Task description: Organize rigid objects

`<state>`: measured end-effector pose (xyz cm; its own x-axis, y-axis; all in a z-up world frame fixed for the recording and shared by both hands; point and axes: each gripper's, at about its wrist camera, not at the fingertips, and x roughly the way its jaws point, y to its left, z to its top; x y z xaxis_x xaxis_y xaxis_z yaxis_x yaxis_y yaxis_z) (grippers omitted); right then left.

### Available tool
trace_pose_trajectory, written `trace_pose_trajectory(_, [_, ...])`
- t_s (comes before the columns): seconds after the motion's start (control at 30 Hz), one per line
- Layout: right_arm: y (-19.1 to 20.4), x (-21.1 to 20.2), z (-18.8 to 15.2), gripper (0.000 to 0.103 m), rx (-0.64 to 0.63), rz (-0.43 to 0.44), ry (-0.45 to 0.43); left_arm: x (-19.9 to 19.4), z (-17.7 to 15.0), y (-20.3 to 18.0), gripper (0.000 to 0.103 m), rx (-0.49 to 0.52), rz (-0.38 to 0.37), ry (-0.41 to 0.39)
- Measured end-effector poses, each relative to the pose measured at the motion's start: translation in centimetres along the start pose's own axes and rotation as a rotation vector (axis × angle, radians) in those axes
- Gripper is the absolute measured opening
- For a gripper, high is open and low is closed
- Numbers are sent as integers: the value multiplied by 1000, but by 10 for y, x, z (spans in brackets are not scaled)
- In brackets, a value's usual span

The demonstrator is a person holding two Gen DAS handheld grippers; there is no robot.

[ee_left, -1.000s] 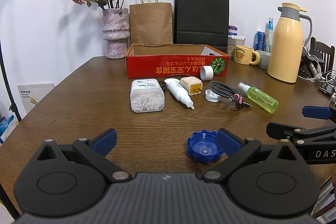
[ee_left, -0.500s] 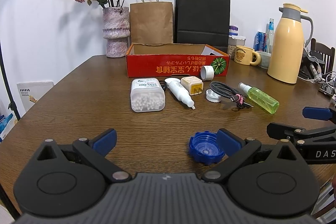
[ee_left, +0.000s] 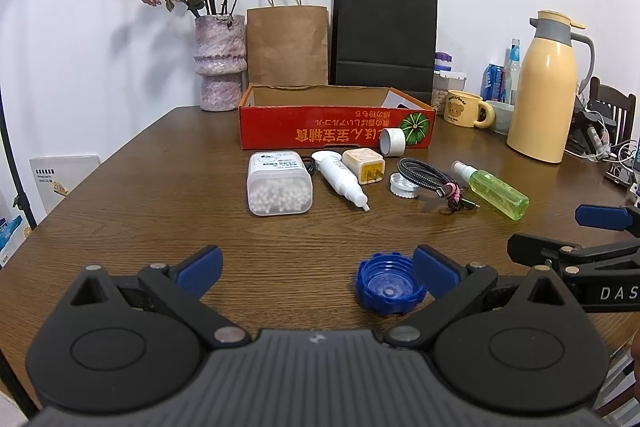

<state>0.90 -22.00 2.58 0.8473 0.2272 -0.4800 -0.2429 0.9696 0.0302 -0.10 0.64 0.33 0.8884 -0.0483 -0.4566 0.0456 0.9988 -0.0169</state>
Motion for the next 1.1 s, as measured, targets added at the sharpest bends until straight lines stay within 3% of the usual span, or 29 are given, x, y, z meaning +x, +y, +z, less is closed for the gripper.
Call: trace_pose_trajectory(1.1, [1, -4, 1, 103, -4, -2, -9, -1, -1, 0, 103, -1, -8, 2])
